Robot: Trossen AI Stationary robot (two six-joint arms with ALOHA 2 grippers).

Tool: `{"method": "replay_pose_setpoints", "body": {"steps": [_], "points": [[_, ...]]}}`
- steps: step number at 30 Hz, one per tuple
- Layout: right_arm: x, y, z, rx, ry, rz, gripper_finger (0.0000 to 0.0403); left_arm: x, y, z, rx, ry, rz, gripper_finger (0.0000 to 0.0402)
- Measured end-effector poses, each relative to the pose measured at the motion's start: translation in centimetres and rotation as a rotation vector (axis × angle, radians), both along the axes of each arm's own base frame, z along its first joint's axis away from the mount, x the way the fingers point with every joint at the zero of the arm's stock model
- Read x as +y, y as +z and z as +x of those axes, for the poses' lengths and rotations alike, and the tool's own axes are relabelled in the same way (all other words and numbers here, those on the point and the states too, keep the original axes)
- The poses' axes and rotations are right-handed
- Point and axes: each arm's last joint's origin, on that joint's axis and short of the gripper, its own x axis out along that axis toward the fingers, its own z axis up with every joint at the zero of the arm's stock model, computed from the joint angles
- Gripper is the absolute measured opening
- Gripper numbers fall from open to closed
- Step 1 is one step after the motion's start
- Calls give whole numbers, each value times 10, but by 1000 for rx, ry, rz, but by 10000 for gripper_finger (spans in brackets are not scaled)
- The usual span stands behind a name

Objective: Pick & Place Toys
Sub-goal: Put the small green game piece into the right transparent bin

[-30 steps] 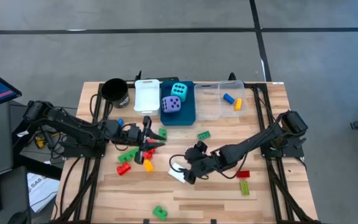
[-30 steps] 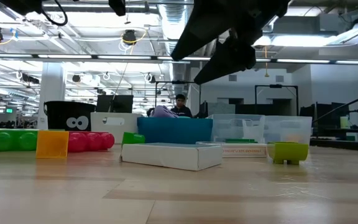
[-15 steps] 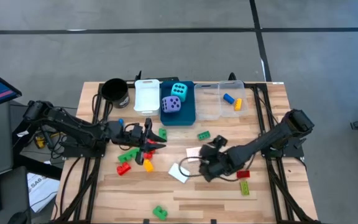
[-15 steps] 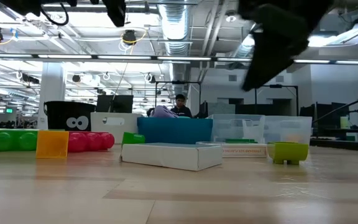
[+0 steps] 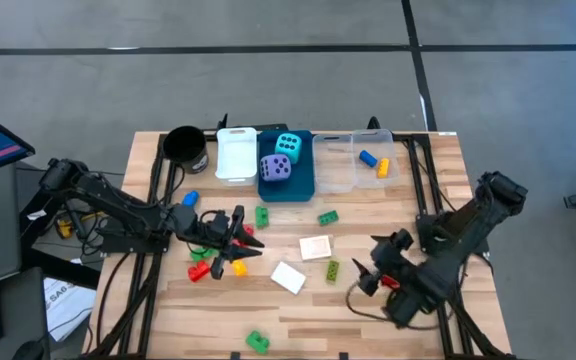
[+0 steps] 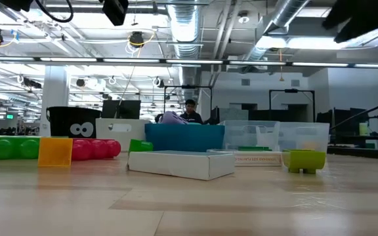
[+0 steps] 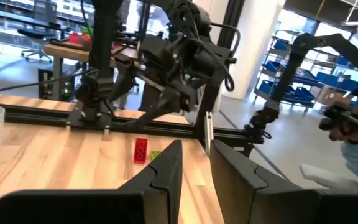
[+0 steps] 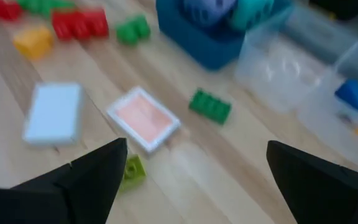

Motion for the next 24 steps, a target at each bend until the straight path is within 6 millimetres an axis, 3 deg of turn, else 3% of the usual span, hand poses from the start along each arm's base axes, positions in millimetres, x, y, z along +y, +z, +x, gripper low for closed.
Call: {"method": "replay_pose_setpoints", "body": {"steps": [4, 13, 24], "points": [[3, -18, -3, -99, -19, -67, 379, 1, 1, 0, -5, 7, -2, 76], [-19, -77, -1, -159, -123, -141, 379, 2, 3, 1, -43, 20, 61, 76], [-48, -121, -8, -200, -170, -107, 379, 3, -4, 6, -11, 74, 73, 76]]}}
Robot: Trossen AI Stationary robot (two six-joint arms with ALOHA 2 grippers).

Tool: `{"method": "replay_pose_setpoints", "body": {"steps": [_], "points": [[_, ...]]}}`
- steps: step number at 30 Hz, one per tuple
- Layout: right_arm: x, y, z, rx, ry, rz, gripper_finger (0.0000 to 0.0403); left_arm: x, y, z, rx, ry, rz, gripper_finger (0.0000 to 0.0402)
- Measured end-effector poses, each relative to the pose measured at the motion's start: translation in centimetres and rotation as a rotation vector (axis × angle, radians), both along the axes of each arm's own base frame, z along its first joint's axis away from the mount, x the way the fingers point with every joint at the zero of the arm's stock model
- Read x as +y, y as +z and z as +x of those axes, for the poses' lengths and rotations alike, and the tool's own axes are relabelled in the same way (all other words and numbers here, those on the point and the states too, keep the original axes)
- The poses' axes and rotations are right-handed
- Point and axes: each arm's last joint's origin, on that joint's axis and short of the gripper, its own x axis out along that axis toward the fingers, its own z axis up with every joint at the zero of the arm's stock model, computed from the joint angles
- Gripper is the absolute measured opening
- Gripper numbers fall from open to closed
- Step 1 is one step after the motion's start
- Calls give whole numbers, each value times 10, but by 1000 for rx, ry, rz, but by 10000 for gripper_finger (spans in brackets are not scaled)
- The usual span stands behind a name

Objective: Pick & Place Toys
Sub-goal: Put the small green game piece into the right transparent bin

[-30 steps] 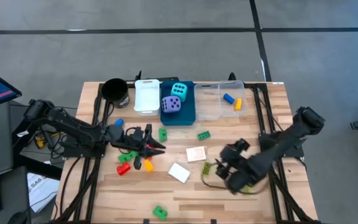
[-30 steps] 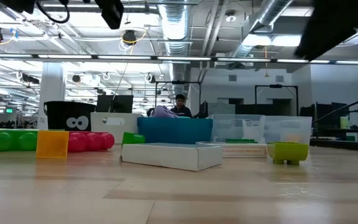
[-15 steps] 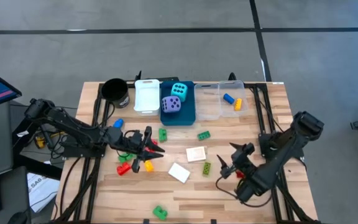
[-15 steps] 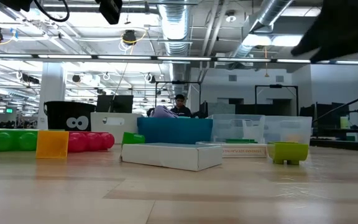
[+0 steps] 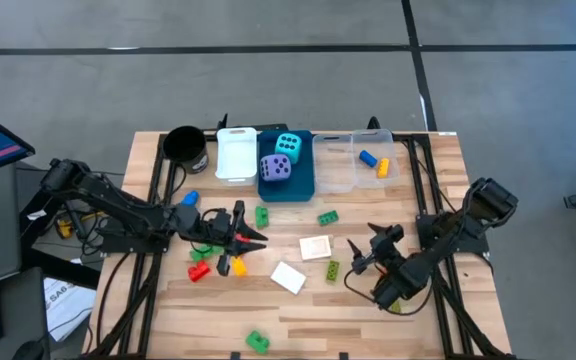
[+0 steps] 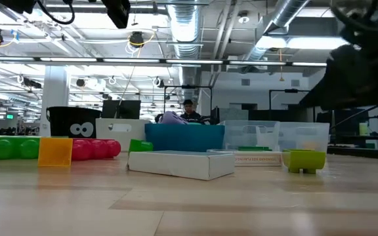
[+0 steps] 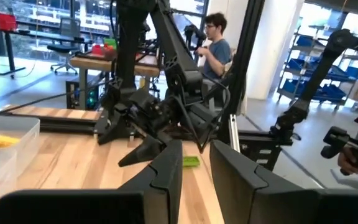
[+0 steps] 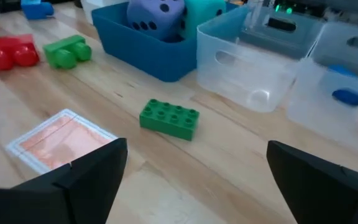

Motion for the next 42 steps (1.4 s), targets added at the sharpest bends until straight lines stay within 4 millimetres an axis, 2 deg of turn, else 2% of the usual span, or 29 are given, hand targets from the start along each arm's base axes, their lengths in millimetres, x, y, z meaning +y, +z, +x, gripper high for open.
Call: {"method": "replay_pose_setpoints", "body": {"steps": [6, 13, 17, 20, 26, 34, 42], "points": [[-13, -11, 3, -20, -51, 36, 347, -2, -12, 11, 14, 61, 4, 76], [-16, -11, 28, 58, 7, 63, 305, -3, -24, 23, -3, 79, -3, 76], [-26, -11, 44, 154, 56, 49, 302, 0, -28, 26, 5, 94, 0, 76], [-41, -12, 52, 294, 90, 63, 302, 2, -28, 26, 8, 102, -23, 76], [-77, 4, 70, 498, 227, 169, 302, 2, -27, 26, 6, 101, -25, 76], [-119, 40, 86, 563, 538, 260, 302, 1, -29, 25, 33, 96, -20, 76], [-140, 41, 89, 706, 711, 120, 302, 0, -33, 25, 73, 89, -87, 76]]}}
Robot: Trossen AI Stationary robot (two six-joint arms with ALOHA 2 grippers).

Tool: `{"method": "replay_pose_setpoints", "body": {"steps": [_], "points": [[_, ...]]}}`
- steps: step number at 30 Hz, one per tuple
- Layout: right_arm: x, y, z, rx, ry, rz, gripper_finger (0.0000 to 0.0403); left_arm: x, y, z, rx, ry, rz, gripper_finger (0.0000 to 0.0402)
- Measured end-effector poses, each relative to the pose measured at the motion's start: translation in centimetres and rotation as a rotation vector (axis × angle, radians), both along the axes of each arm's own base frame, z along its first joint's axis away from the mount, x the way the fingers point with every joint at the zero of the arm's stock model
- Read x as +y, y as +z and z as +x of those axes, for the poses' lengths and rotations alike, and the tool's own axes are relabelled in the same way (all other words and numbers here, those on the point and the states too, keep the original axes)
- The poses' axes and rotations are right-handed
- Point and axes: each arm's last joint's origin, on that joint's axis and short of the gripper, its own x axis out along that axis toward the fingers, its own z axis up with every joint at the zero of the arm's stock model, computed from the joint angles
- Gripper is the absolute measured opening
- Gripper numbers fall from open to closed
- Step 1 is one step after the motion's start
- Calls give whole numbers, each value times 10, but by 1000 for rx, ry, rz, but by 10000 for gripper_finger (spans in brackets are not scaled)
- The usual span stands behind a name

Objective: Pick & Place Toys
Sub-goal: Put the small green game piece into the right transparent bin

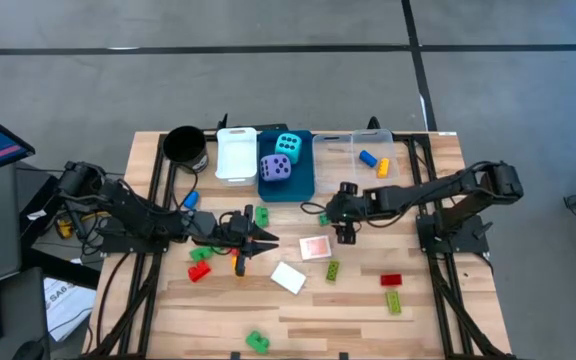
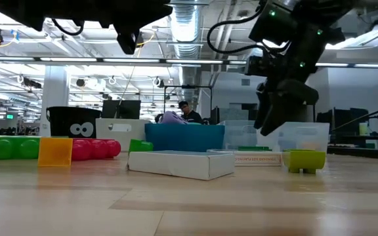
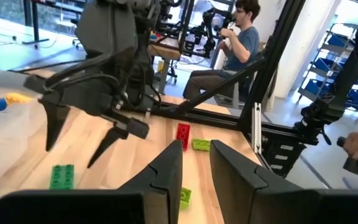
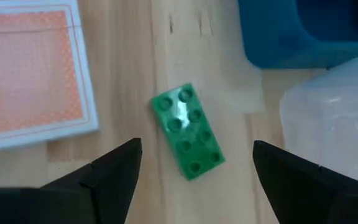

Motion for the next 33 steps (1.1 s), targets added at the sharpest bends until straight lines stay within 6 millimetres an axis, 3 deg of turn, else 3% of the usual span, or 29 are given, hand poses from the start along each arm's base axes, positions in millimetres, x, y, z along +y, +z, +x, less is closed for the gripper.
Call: {"method": "replay_pose_setpoints", "body": {"steps": [14, 24, 27, 33], "points": [[1, 2, 4, -45, 47, 40, 302, -10, 0, -3, 4, -37, -5, 76], [-27, 0, 1, -53, -34, 99, 302, -15, 0, -4, 3, -57, -5, 76], [-24, 1, 3, -75, -28, 167, 302, -15, 0, -4, 3, -57, -5, 76], [-17, 4, 8, -123, 38, 106, 302, -15, 0, -4, 3, -57, -6, 76]]}}
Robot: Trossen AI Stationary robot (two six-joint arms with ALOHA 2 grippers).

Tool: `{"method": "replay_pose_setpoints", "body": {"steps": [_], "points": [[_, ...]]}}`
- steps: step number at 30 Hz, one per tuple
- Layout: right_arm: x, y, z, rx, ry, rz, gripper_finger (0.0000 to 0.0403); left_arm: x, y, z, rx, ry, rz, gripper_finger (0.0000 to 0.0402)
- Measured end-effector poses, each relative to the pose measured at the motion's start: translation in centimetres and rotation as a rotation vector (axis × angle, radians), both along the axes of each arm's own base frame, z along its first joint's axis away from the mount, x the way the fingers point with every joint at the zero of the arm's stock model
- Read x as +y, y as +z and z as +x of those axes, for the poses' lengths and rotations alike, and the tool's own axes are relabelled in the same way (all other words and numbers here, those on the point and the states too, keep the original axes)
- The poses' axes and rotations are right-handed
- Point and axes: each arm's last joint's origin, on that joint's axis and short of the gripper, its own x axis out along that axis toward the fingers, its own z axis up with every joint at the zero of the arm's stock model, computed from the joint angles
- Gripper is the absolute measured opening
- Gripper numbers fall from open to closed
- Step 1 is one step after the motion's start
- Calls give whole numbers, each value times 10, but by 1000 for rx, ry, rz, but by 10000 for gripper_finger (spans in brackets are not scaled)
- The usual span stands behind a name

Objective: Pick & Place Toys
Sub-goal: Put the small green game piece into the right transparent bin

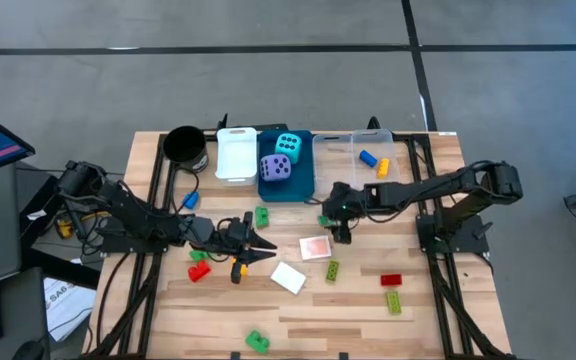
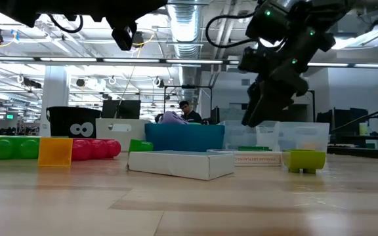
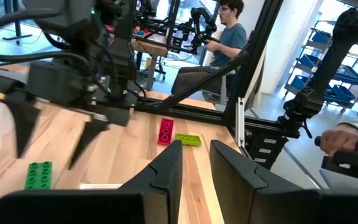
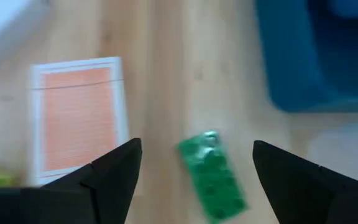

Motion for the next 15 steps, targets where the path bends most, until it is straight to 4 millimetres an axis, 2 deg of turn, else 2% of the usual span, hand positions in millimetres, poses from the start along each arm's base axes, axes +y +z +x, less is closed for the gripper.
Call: {"method": "replay_pose_setpoints", "body": {"steps": [2, 4, 6, 9, 11, 13, 15], "points": [[-9, 1, 1, -18, -41, -8, 302, 0, 0, 0, 1, 0, -5, 76], [-15, 3, 2, -58, -81, 61, 302, 0, 0, 0, 3, 1, -24, 76], [-11, 4, 4, -85, -53, 131, 302, 0, 0, 0, 4, 1, -37, 76], [-5, 4, 5, -79, -9, 75, 302, 0, 0, 0, 4, 2, -37, 76], [-11, 4, 4, -77, -49, 42, 302, 0, 0, 0, 4, 2, -37, 76], [-15, 4, 4, -87, -97, 87, 302, 0, 0, 0, 4, 1, -38, 76], [-13, 4, 4, -88, -70, 96, 302, 0, 0, 0, 4, 1, -37, 76]]}}
